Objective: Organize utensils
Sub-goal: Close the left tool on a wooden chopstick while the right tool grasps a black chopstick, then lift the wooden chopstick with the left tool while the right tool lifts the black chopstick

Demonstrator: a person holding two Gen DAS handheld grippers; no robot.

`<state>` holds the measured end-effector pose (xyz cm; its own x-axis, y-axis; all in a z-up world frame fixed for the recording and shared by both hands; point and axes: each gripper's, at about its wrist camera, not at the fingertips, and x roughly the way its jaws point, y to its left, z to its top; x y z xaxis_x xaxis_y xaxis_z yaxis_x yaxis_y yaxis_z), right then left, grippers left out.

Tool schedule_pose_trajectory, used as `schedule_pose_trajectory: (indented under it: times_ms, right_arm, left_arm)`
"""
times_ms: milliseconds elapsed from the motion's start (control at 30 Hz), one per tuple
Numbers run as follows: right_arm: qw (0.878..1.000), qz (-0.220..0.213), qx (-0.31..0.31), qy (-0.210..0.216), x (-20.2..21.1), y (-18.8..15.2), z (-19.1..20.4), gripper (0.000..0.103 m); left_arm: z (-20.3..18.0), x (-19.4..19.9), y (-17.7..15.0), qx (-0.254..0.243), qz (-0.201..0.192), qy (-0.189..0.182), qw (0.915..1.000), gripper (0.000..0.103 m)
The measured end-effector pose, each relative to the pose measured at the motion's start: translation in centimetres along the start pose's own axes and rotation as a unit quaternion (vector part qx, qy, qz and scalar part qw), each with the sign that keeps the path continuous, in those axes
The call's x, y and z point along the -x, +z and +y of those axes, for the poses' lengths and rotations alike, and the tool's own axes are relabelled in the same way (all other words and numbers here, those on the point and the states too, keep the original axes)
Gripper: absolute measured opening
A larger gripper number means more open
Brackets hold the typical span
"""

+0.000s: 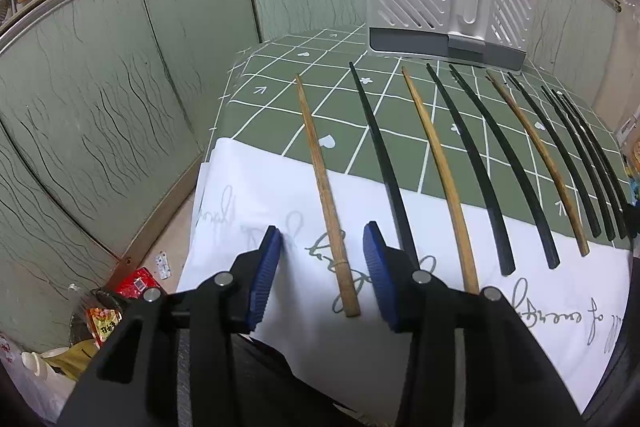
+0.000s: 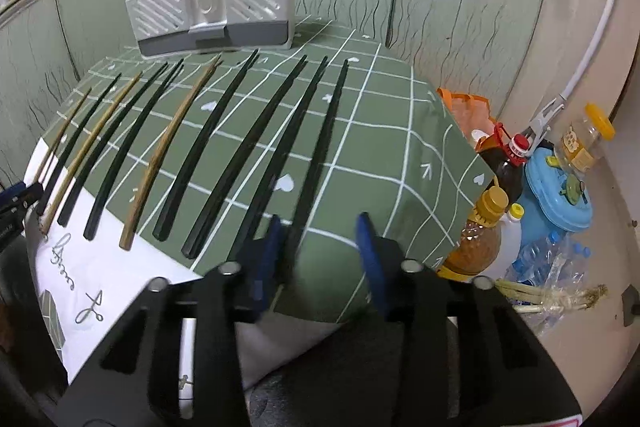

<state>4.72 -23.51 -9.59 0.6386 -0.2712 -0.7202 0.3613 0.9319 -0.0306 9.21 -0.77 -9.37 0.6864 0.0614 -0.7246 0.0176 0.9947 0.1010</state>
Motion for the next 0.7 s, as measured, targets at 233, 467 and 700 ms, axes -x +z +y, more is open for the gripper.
schedule_pose_trajectory:
  times_ms: [233,467,700]
  right_arm:
    - [1.0,-0.003,-0.011,-0.018,0.0,-0.2,0.7,0.023]
    - [0.999,-0.007,-0.034,-0.022,0.2,-0.2,-0.2,0.007]
    - [0.999,-0.01,-0.049,-0.014,0.4,-0.2,-0.7,0.006]
  left_arm:
    - [-0.1,0.2,-0.3,0.005,-0.011,0.015,0.9998,0.033]
    - [0.7,0.5,-0.6,0.02,-0.022,0.017,0.9994,0.014]
    - [1.5,0.8,-0.5,0.031,-0.023,0.004,0.9992,0.008]
